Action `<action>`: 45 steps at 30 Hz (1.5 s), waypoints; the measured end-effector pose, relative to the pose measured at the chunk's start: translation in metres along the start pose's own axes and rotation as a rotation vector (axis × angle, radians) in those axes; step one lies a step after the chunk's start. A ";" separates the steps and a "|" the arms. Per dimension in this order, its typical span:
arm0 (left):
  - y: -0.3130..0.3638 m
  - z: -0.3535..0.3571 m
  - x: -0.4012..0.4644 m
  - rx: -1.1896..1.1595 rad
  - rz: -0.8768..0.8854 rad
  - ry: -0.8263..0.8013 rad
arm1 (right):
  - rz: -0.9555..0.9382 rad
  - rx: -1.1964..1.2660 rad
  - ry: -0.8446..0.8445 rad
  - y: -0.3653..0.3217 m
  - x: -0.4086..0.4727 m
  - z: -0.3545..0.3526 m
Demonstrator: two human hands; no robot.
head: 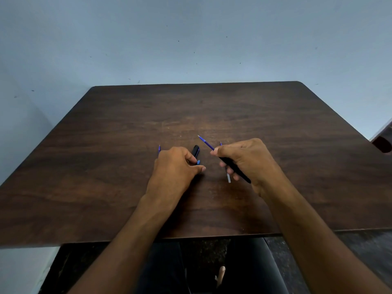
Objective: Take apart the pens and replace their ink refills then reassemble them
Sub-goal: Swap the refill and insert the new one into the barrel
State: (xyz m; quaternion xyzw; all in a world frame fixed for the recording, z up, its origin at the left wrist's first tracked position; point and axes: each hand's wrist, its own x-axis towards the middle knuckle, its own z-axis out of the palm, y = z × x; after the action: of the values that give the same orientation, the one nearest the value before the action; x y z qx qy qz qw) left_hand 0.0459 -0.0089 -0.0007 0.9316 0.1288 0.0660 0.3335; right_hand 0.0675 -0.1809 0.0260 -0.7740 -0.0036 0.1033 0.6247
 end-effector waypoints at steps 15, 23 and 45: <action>0.001 0.005 -0.001 0.033 -0.021 -0.001 | -0.005 0.009 -0.006 0.000 -0.001 0.001; 0.000 0.003 0.001 -0.014 -0.039 0.009 | -0.004 0.023 -0.017 0.001 0.001 0.001; 0.006 -0.002 -0.007 -1.000 -0.074 -0.002 | -0.069 0.066 -0.122 -0.003 -0.005 0.006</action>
State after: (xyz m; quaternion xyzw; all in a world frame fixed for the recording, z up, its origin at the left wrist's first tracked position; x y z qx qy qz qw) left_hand 0.0396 -0.0141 0.0045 0.6526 0.1143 0.1071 0.7413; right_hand 0.0618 -0.1755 0.0284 -0.7445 -0.0651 0.1289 0.6518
